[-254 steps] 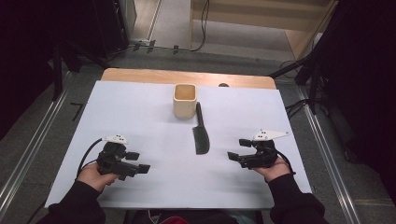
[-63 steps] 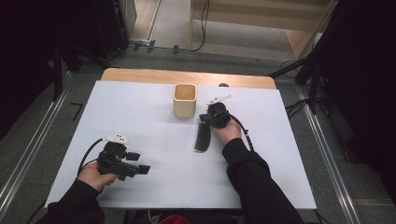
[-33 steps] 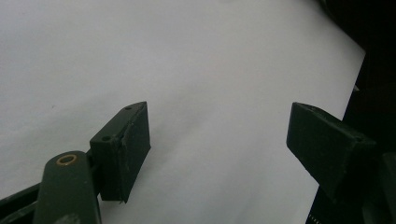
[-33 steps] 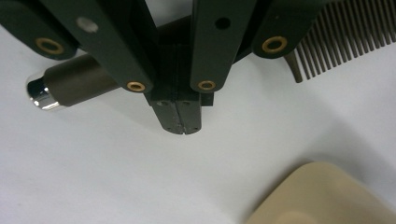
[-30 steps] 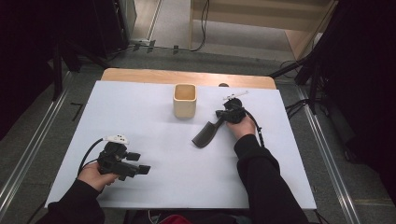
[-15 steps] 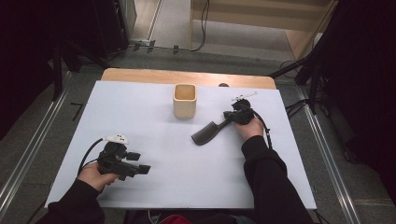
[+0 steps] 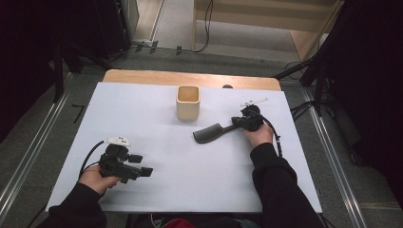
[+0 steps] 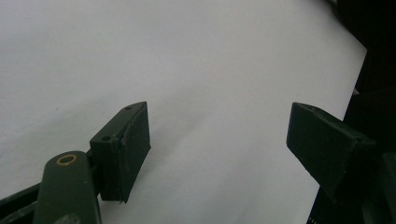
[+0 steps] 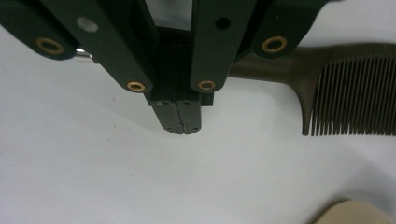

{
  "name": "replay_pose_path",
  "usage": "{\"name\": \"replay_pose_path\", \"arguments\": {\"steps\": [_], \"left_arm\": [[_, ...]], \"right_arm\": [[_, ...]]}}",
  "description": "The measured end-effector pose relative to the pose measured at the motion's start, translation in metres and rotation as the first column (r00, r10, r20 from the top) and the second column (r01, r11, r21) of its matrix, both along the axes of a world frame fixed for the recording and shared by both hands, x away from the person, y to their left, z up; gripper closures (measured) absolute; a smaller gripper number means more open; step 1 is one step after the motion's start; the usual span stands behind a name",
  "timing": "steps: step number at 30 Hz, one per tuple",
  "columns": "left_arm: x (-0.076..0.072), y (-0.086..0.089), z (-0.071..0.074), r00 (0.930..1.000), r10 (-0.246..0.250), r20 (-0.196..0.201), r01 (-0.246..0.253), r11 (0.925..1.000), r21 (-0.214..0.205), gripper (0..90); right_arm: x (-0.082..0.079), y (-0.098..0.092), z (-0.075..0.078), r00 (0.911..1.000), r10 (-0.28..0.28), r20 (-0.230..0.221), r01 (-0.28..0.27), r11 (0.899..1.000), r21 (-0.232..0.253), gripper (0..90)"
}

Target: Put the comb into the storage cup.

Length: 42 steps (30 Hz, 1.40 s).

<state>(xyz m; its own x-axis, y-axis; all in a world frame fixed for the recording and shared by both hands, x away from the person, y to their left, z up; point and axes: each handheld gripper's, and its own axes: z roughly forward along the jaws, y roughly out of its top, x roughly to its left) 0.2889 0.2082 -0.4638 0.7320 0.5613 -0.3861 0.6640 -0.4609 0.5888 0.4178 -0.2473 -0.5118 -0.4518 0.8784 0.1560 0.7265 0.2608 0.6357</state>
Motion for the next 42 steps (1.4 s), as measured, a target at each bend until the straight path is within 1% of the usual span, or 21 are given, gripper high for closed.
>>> {"name": "replay_pose_path", "arguments": {"steps": [2, 6, 12, 13, 14, 15, 18, 20, 25, 32, 34, 36, 38, 39, 42], "left_arm": [[0.000, 0.000, 0.000, 1.0000, 0.000, 0.000, 0.000, 1.0000, 0.000, 22.1], [0.000, 0.000, 0.000, 1.0000, 0.000, -0.001, 0.000, 1.0000, 0.002, 22.1], [0.000, 0.000, 0.000, 1.0000, 0.000, -0.001, 0.000, 1.0000, 0.001, 22.1], [0.000, 0.000, 0.000, 1.0000, -0.001, -0.001, 0.001, 1.0000, 0.002, 22.1], [0.000, -0.001, 0.000, 1.0000, -0.001, -0.001, 0.001, 1.0000, 0.001, 22.1], [0.000, 0.000, 0.000, 1.0000, -0.001, -0.001, 0.001, 1.0000, 0.001, 22.1], [0.000, 0.000, 0.000, 1.0000, -0.001, 0.000, 0.001, 1.0000, 0.001, 22.1], [0.000, 0.000, 0.000, 1.0000, -0.001, -0.001, 0.001, 1.0000, 0.001, 22.1], [0.000, -0.001, 0.000, 1.0000, -0.001, 0.000, 0.001, 1.0000, 0.001, 22.1], [0.000, -0.001, 0.000, 1.0000, -0.002, 0.001, 0.002, 1.0000, 0.000, 22.1], [0.000, -0.001, 0.000, 1.0000, -0.001, 0.000, 0.001, 1.0000, -0.001, 22.1], [0.000, -0.001, 0.000, 1.0000, -0.001, 0.001, 0.001, 1.0000, 0.002, 22.1], [0.000, -0.001, 0.000, 1.0000, -0.002, 0.001, 0.002, 1.0000, 0.002, 22.1], [0.000, -0.001, 0.000, 1.0000, -0.002, 0.001, 0.002, 1.0000, 0.002, 22.1], [0.001, -0.001, 0.000, 1.0000, -0.005, 0.001, 0.005, 1.0000, 0.003, 22.1]], "right_arm": [[-0.004, 0.000, 0.000, 0.9999, 0.004, 0.012, -0.004, 1.000, -0.008, 87.6], [-0.012, 0.000, -0.002, 0.9999, -0.002, 0.013, 0.002, 1.000, 0.009, 87.7], [-0.024, 0.003, -0.002, 0.9996, 0.018, 0.020, -0.018, 1.000, 0.005, 87.7], [-0.026, 0.004, -0.001, 0.9998, 0.018, 0.010, -0.018, 1.000, 0.003, 87.6], [-0.028, 0.004, -0.001, 0.9995, 0.029, 0.013, -0.029, 1.000, 0.001, 87.6], [-0.029, 0.004, 0.000, 0.9995, 0.028, 0.013, -0.028, 1.000, -0.007, 87.6], [-0.033, 0.005, 0.000, 0.9995, 0.032, 0.005, -0.032, 0.999, -0.009, 87.6], [-0.038, 0.005, 0.001, 0.9992, 0.039, 0.000, -0.039, 0.999, -0.015, 87.6], [-0.046, 0.005, 0.003, 0.9980, 0.061, -0.018, -0.062, 0.998, -0.030, 87.6], [-0.058, 0.006, 0.004, 0.9964, 0.076, -0.039, -0.077, 0.997, -0.025, 87.7], [-0.061, 0.006, 0.005, 0.9948, 0.088, -0.050, -0.089, 0.996, -0.026, 87.6], [-0.064, 0.007, 0.006, 0.9931, 0.106, -0.050, -0.108, 0.993, -0.038, 87.6], [-0.067, 0.008, 0.007, 0.9924, 0.108, -0.059, -0.110, 0.993, -0.032, 87.6], [-0.068, 0.009, 0.006, 0.9916, 0.117, -0.055, -0.119, 0.992, -0.032, 87.6], [-0.072, 0.010, 0.005, 0.9914, 0.120, -0.054, -0.121, 0.992, -0.023, 87.6]]}}
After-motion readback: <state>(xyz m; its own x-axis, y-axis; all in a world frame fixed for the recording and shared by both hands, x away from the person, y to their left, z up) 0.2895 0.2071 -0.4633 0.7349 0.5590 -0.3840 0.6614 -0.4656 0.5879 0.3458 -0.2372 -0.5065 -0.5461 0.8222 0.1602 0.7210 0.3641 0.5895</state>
